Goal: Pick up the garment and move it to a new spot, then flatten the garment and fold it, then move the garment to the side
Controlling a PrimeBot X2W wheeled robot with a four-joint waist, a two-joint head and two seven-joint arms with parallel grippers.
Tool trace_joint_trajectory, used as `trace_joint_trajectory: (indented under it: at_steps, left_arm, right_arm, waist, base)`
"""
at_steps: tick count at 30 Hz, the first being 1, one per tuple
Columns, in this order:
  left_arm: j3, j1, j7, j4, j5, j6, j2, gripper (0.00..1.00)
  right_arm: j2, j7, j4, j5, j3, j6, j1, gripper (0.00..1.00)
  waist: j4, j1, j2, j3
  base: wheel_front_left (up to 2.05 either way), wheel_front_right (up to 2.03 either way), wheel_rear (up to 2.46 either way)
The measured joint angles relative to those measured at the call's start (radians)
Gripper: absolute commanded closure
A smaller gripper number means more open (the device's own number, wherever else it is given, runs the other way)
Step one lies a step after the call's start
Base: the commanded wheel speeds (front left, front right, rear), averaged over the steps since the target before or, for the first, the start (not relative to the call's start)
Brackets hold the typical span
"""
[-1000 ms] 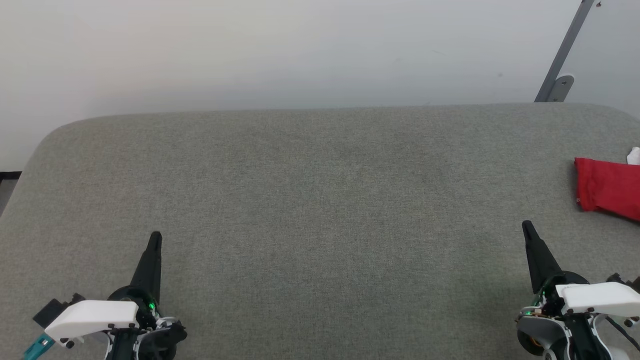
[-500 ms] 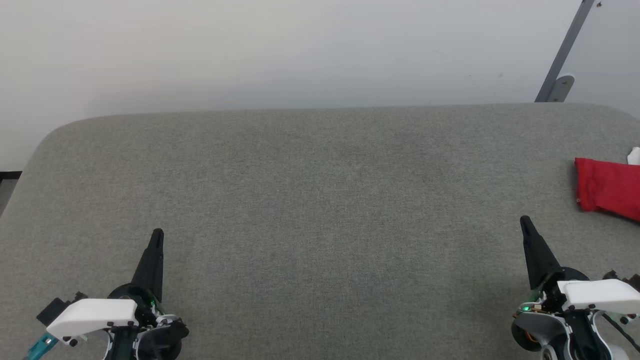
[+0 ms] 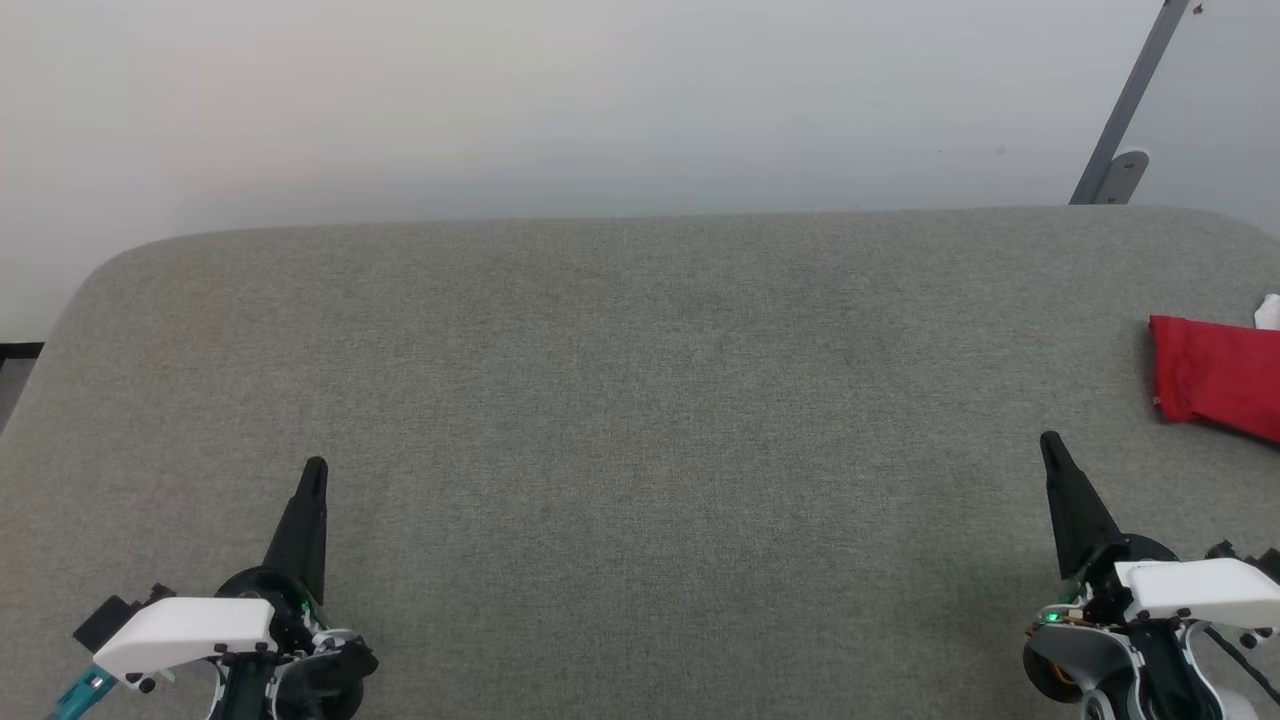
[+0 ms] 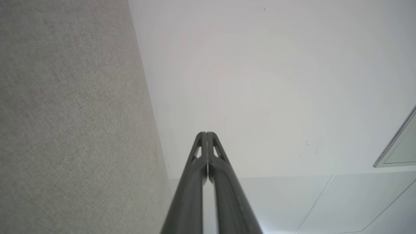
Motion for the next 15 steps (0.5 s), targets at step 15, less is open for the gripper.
trace_joint_trajectory:
  at_steps: [15]
  left_arm:
    - [0.000, 0.000, 0.000, 0.000, 0.000, 0.000, 0.000, 1.00]
  right_arm:
    - [0.000, 0.000, 0.000, 0.000, 0.000, 0.000, 0.000, 1.00]
  waist:
    - [0.000, 0.0000, 0.0000, 0.000]
  base:
    - [0.00, 0.00, 0.00]
